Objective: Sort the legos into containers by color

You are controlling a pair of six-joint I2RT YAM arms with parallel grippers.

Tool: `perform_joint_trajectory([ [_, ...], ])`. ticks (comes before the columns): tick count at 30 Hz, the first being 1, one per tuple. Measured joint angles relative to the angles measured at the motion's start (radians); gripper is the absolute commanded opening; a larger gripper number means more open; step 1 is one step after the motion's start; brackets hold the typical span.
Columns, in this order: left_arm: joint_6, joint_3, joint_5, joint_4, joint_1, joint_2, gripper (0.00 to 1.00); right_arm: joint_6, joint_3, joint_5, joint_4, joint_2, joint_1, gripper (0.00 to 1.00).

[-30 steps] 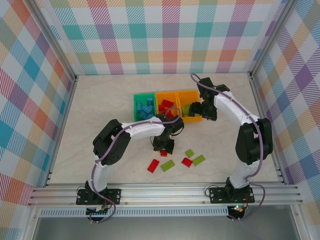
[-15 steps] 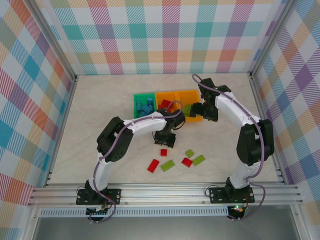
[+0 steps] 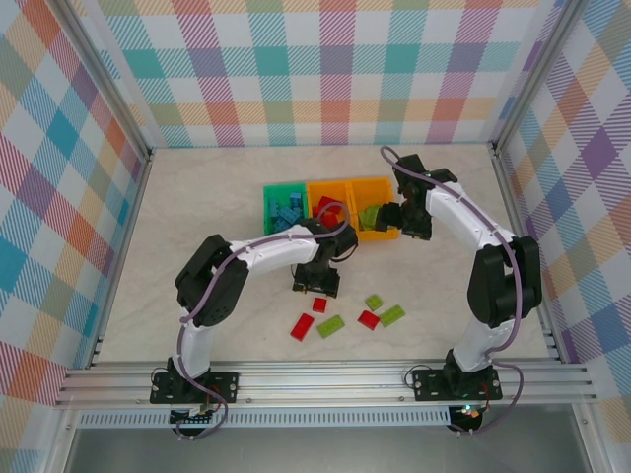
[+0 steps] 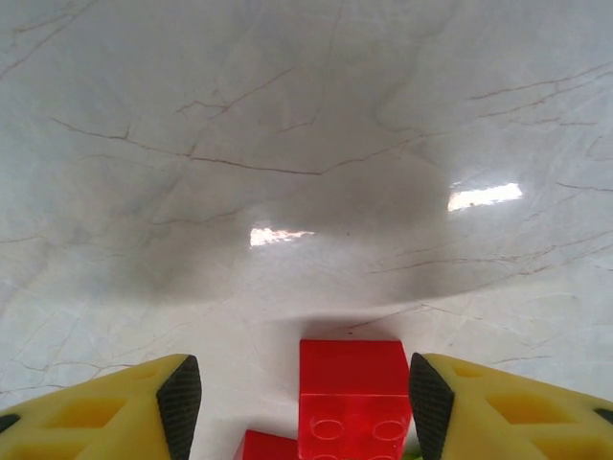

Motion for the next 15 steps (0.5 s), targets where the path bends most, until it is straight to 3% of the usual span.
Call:
perform_joint_trajectory([
  [7, -0.003, -0.014, 0.009, 0.003, -0.028, -0.001, 0.64, -0.005, 0.000, 0.000, 0.000, 0.000, -0.010, 0.84],
  [15, -0.017, -0.042, 0.030, 0.005, -0.035, -0.001, 0.54, -0.016, 0.000, -0.003, 0.000, 0.000, -0.017, 0.84],
])
